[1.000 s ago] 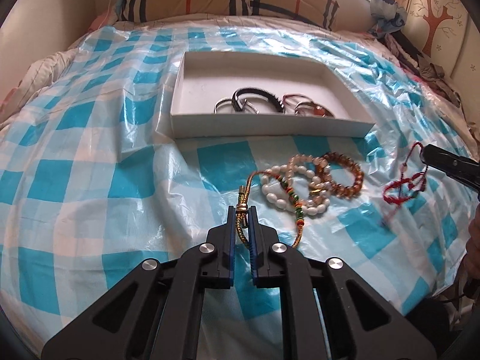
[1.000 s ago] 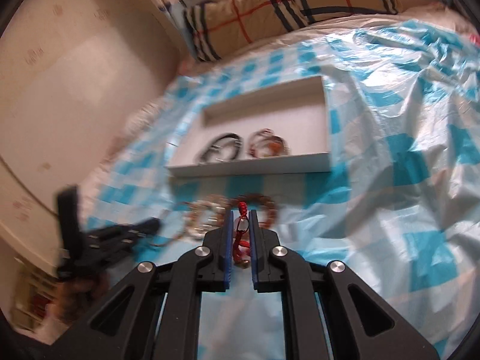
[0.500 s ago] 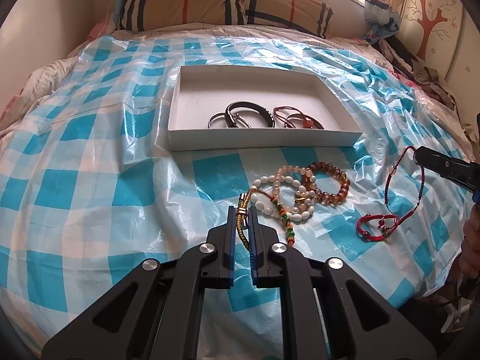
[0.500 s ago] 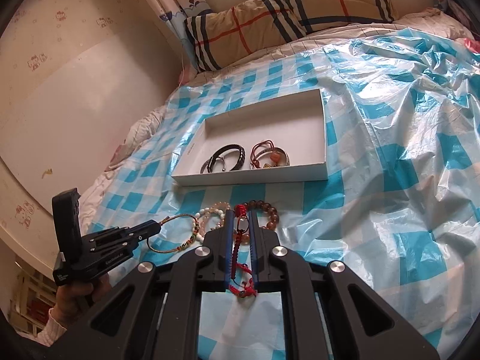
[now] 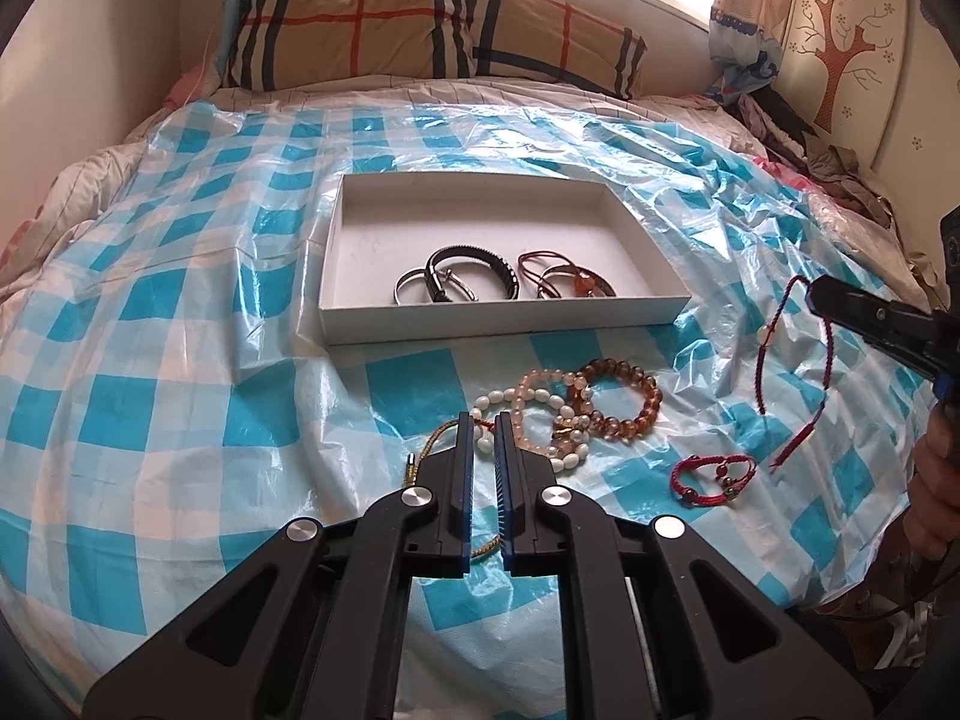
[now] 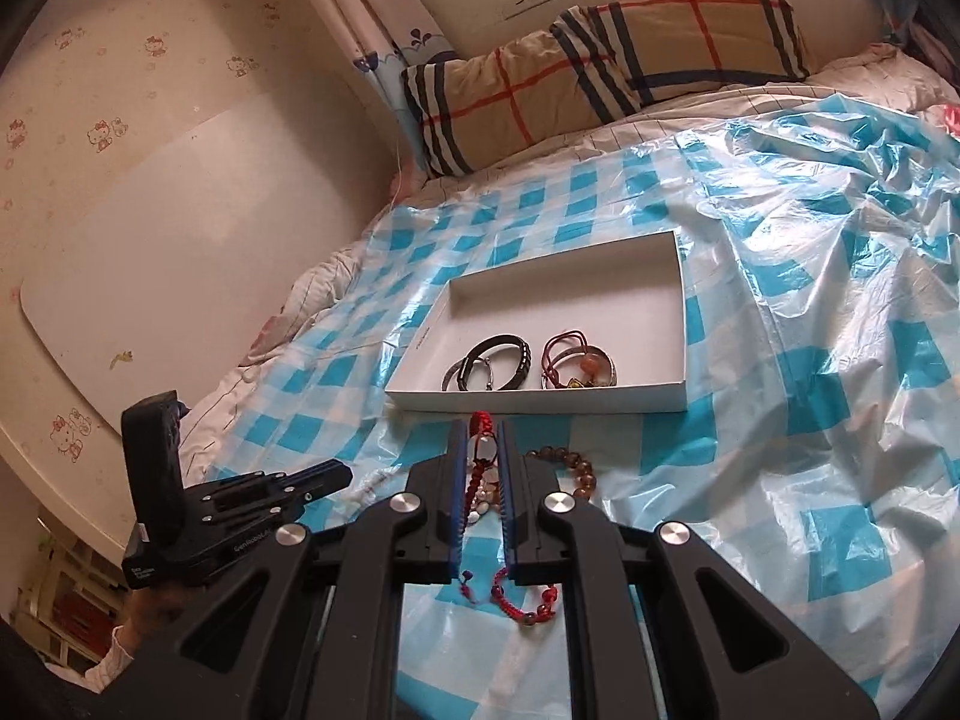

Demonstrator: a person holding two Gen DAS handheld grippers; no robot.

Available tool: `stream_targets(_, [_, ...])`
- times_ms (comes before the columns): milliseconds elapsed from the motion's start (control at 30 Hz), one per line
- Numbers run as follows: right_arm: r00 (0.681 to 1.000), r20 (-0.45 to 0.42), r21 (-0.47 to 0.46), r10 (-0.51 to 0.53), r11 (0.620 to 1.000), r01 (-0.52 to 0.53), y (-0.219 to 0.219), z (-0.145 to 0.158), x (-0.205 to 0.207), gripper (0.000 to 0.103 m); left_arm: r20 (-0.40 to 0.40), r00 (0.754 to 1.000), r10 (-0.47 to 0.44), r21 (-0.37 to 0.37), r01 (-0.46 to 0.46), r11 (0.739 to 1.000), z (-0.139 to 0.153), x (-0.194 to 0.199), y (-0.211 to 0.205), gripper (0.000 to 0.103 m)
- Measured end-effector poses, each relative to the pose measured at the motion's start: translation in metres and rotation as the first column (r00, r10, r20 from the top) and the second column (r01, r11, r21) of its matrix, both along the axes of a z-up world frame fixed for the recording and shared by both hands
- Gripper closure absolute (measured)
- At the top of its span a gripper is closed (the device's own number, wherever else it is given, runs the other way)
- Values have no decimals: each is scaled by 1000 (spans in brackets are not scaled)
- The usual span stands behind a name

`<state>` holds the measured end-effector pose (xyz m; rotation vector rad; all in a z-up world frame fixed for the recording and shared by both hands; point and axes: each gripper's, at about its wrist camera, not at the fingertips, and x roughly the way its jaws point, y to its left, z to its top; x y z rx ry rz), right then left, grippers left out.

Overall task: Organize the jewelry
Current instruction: 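Lift both bracelets and carry them over the white box with both tools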

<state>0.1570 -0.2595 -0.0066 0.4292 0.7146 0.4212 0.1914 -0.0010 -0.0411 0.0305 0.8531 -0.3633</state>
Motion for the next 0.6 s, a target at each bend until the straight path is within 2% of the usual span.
stream_targets(367, [1000,13,5,0,1000,0,7,1,8,92,41,999,-12,0,12,1000,15,7,-6,97])
stream_targets(533, [1000,13,12,9,1000,-10,10,0,9,92,-17,998,-56,43,56,997,-2,11,4,96])
stream_targets(600, [1000,8,15,16,1000,-16,11,-2,9,92,-60,995,-77,42,80,996,-17,14,9,89])
